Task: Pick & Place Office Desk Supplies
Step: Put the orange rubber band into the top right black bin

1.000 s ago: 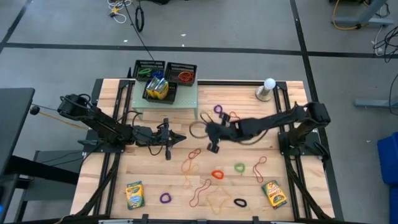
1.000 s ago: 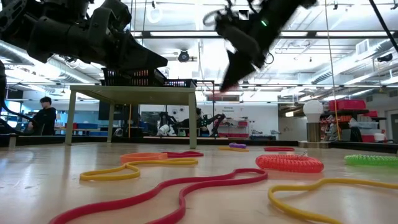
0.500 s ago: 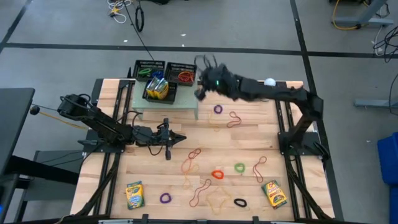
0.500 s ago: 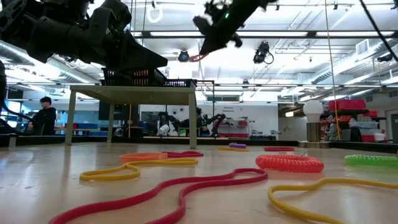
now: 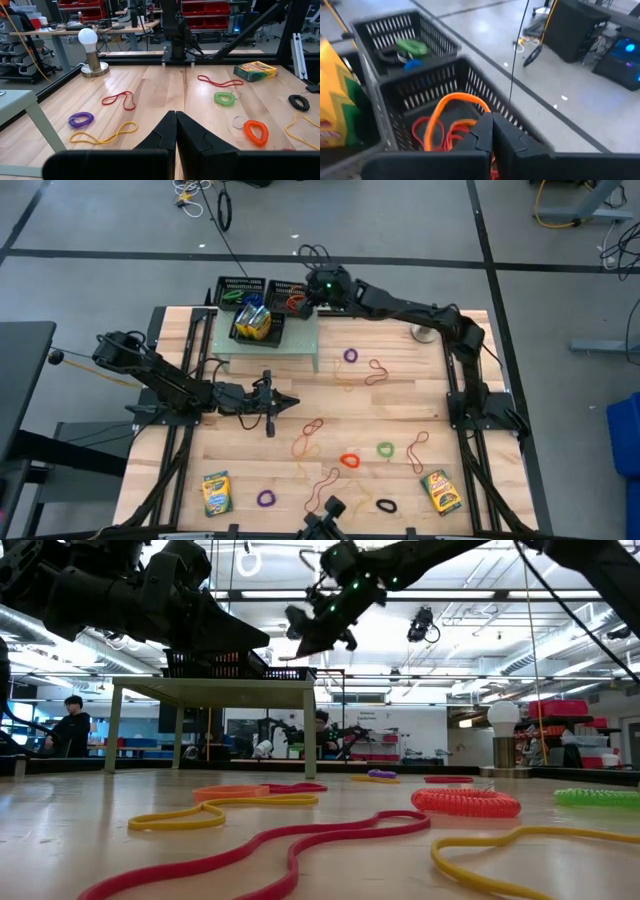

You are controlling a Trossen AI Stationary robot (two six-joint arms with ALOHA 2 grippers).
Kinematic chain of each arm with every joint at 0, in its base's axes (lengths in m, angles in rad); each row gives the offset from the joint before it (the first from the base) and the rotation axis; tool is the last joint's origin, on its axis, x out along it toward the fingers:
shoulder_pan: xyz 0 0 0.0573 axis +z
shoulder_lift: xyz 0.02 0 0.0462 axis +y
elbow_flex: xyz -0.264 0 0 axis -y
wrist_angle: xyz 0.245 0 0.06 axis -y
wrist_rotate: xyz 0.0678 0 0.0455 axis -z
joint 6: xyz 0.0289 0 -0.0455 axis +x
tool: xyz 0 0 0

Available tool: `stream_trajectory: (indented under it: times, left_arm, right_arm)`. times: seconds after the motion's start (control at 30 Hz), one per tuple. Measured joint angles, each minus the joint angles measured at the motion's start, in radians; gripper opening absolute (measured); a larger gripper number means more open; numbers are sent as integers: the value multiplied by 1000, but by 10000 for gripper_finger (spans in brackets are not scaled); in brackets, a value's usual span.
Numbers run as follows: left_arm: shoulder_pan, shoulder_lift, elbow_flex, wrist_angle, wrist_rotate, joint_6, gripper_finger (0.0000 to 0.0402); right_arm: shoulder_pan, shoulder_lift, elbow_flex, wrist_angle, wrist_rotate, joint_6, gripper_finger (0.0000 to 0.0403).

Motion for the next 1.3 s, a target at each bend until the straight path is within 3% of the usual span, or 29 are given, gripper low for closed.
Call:
stream_trajectory:
  times: [0.17, 0.5, 0.63, 0.73, 0.83, 1.03, 1.3]
  left_arm:
    - [0, 0, 0, -1, 0, 0, 9]
    - [0, 0, 0, 0, 0, 0, 9]
    - [0, 0, 0, 0, 0, 0, 9]
    - [0, 0, 0, 1, 0, 0, 9]
    - [0, 0, 0, 0, 0, 0, 9]
    - [0, 0, 0, -1, 0, 0, 9]
    - [0, 0, 0, 1, 0, 0, 9]
  right_arm:
    - [-2, 19, -1, -6, -1, 0, 32]
    - [27, -9, -7, -26, 21, -28, 146]
    - [48, -68, -8, -104, 57, -66, 162]
    - [70, -135, -7, -229, 58, -105, 145]
    - [113, -204, -57, -318, 99, -141, 103]
    - [179, -382, -401, -193, 177, -142, 9]
    - [329, -648, -834, 24, 260, -87, 20]
